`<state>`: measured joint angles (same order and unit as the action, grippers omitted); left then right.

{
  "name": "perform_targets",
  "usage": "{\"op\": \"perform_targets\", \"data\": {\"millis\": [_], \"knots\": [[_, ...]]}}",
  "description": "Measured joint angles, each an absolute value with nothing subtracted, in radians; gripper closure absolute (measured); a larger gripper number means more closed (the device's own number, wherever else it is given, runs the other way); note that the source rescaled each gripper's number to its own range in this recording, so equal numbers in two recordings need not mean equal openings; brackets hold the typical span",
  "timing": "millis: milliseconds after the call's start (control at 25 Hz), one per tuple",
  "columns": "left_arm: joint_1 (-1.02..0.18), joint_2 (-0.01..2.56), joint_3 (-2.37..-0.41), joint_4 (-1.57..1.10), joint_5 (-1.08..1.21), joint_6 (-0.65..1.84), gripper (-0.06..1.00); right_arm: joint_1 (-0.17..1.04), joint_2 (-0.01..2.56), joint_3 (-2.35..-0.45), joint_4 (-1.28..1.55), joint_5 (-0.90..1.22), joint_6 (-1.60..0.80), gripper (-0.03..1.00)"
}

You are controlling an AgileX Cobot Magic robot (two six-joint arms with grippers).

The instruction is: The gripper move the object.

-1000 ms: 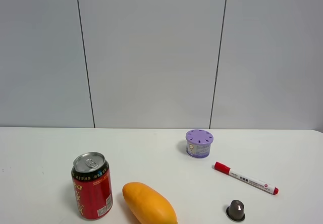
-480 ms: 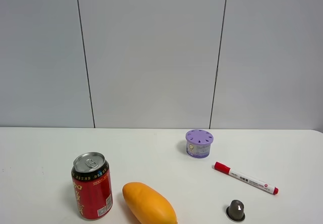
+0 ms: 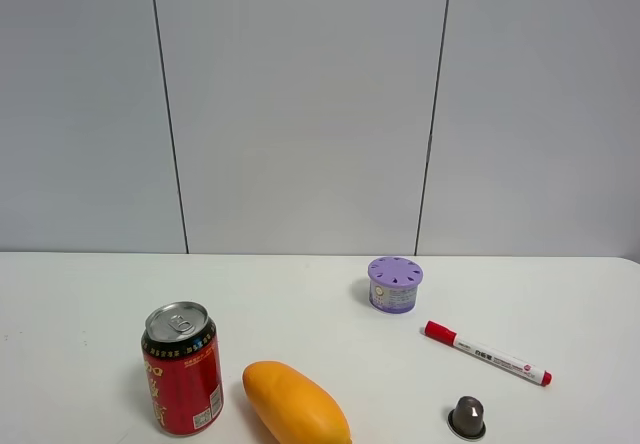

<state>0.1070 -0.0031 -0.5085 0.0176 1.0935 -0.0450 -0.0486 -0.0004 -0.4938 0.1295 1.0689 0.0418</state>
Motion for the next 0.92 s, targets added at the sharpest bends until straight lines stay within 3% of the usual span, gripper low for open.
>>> {"op": "perform_targets", "data": {"millis": [920], "knots": [[0.108,-0.003,-0.490,-0.024,1.066,0.000,0.16,-0.049,0.000,-0.494,0.129,1.069,0.042,-0.03]]}}
